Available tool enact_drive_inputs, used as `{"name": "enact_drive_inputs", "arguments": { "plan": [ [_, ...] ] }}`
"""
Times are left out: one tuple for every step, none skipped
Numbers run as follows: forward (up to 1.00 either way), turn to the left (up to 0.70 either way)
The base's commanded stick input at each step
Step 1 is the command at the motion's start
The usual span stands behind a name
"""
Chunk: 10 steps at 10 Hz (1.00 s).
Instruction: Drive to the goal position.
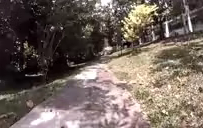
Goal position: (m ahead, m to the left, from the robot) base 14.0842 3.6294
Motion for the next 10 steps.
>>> {"name": "enact_drive_inputs", "arguments": {
  "plan": [
    [0.45, 0.0],
    [0.45, 0.0],
    [0.45, 0.0],
    [0.45, 0.0],
    [0.45, 0.0],
    [0.45, 0.0],
    [0.45, 0.0],
    [0.45, 0.0],
    [0.45, 0.0],
    [0.45, 0.0]
  ]
}}
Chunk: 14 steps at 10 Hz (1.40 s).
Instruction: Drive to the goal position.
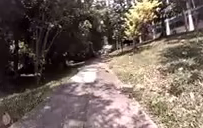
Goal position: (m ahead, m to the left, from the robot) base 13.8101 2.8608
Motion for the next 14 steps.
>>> {"name": "enact_drive_inputs", "arguments": {
  "plan": [
    [0.45, 0.0],
    [0.45, 0.0],
    [0.45, 0.0],
    [0.45, 0.0],
    [0.45, 0.0],
    [0.45, 0.0],
    [0.45, 0.0],
    [0.45, 0.0],
    [0.45, 0.0],
    [0.45, 0.0],
    [0.45, 0.0],
    [0.45, 0.0],
    [0.45, 0.0],
    [0.45, 0.0]
  ]
}}
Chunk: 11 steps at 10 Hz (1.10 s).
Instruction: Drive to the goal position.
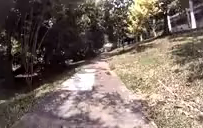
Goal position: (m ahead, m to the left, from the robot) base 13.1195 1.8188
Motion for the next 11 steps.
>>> {"name": "enact_drive_inputs", "arguments": {
  "plan": [
    [0.45, 0.0],
    [0.45, 0.0],
    [0.45, 0.0],
    [0.45, 0.0],
    [0.45, 0.0],
    [0.45, 0.0],
    [0.45, 0.0],
    [0.45, 0.0],
    [0.45, 0.0],
    [0.45, 0.0],
    [0.45, 0.0]
  ]
}}
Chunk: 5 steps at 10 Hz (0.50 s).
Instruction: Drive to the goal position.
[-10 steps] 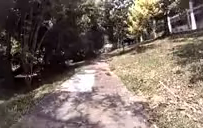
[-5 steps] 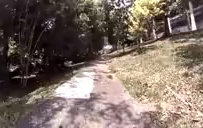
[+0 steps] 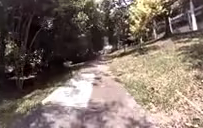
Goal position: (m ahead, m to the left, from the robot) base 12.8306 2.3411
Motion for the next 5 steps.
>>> {"name": "enact_drive_inputs", "arguments": {
  "plan": [
    [0.45, 0.18],
    [0.45, 0.27],
    [0.45, 0.27],
    [0.45, 0.27],
    [0.45, 0.27]
  ]
}}
